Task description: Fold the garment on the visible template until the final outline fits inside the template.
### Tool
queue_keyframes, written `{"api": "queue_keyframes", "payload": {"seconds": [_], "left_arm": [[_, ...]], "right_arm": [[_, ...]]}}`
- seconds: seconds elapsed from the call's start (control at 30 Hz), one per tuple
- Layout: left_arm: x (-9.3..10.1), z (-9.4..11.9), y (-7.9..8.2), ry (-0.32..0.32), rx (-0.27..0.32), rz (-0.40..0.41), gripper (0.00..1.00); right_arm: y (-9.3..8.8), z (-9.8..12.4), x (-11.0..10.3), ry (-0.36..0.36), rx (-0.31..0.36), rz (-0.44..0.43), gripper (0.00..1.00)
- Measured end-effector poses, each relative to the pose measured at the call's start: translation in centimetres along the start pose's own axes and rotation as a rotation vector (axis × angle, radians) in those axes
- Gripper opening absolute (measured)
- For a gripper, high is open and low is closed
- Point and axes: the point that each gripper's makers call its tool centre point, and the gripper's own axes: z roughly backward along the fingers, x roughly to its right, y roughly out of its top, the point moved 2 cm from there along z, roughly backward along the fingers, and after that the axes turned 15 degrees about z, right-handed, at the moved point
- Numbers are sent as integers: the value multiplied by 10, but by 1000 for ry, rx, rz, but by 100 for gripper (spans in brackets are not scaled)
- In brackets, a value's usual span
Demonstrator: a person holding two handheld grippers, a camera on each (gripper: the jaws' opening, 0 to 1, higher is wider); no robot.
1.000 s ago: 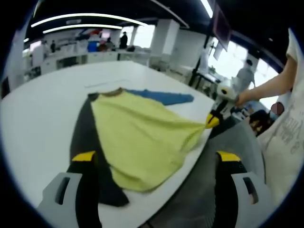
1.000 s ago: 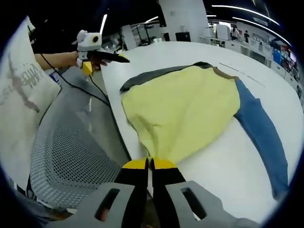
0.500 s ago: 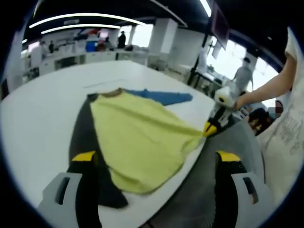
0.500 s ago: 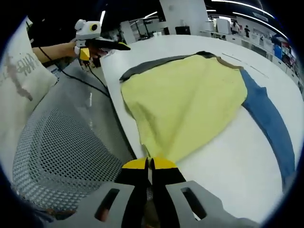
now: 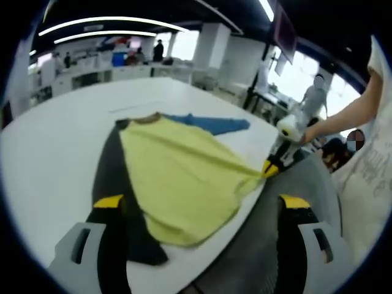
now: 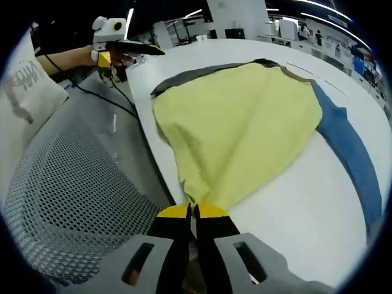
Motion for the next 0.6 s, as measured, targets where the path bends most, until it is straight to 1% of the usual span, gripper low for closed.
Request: {"api": "queue_keyframes", "payload": {"seconds": [0.2,0.47,0.6], "left_arm": [[-2,0,-3,11,-12,-7,99],[-1,1,-3,10,-6,-3,99],[-1,2,-4,11,-7,-3,99]], "right_arm": [[0,-2,-1,-9,4,-13,3],[-3,-2,-1,-20,-8,-30,3],[-3,-1,-2,-27,-16,-31,8]]}}
